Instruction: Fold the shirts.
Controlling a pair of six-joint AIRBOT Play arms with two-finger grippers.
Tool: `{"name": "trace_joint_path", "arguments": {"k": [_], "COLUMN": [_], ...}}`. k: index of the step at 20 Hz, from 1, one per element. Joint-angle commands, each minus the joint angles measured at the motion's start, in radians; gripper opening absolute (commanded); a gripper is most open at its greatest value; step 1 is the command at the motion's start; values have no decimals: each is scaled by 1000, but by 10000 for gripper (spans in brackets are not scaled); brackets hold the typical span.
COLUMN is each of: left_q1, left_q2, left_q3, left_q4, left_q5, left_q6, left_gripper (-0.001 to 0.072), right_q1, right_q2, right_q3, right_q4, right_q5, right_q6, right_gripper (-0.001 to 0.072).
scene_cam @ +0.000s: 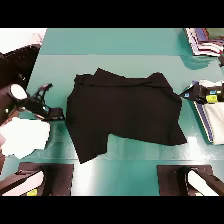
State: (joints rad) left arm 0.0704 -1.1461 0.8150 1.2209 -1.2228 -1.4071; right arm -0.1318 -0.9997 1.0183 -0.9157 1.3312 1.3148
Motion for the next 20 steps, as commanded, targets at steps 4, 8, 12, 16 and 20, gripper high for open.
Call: {"name": "trace_joint_path", "arguments": {"k": [4,8,12,16,20], "left_q1": [2,2,2,2,2], "left_q2": [35,34,31,61,185], "left_q3": [-198,-223,-223,-206,-202], "left_q4": [-176,-205,-252,-248,-244], "left_q5": [148,234,274,253,228], "left_q6": [55,53,50,55,55], "left_gripper": [470,468,90,22,22], "right_q1": [-6,-6,-7,-18,-219], "right_q2": [100,116,116,116,116], "right_q3": [-47,-47,-47,-74,-270], "right_q4": [34,34,29,-139,-269], "right_q5": [-11,-5,13,79,152], "right_q6": [-7,-6,-6,38,46], "right_gripper": [371,371,371,371,397]}}
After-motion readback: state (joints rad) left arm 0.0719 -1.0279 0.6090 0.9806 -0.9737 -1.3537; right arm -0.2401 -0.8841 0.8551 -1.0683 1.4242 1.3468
